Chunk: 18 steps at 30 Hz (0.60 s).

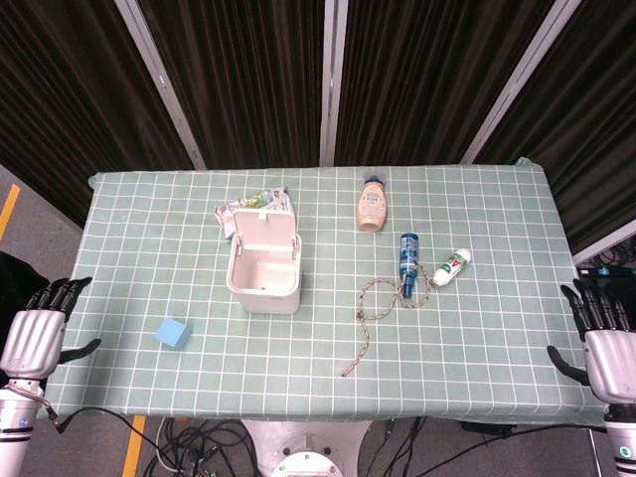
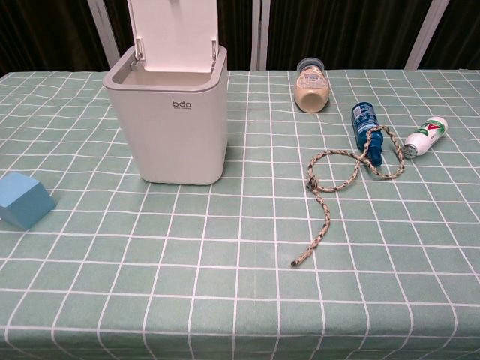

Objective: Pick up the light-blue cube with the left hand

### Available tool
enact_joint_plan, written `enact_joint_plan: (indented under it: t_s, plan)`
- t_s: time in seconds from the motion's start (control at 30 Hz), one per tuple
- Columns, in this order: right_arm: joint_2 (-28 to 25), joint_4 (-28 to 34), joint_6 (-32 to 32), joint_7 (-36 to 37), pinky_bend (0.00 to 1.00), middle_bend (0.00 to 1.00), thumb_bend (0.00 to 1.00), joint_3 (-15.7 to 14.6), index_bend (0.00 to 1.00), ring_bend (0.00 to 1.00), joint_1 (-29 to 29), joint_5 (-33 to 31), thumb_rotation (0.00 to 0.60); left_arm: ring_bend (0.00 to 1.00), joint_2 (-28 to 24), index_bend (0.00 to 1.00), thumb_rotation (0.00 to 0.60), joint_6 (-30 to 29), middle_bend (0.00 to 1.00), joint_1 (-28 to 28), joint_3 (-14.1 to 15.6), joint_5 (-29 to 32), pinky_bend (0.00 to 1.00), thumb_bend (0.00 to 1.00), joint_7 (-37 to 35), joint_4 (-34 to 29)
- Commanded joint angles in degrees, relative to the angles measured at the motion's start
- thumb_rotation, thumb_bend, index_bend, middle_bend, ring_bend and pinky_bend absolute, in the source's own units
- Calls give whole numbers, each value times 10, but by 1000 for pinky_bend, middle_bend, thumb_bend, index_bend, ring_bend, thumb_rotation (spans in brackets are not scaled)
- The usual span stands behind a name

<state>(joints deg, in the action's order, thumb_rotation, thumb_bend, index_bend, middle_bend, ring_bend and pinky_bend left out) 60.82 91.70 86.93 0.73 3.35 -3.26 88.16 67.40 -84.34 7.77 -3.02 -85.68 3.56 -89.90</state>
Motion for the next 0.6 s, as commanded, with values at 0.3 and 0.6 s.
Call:
enact_joint_plan:
  t_s: [0.3,0.6]
  plan:
    - [-3,4,1,-1,0,0,176,2,0,0,0,-1,600,117,7,145,600,20,173,10,20,-30,224,0,-9,-4]
    - [-9,2,3,-1,0,0,176,1,0,0,2,-2,600,117,33,145,600,73,173,41,46,-70,224,0,7,-1]
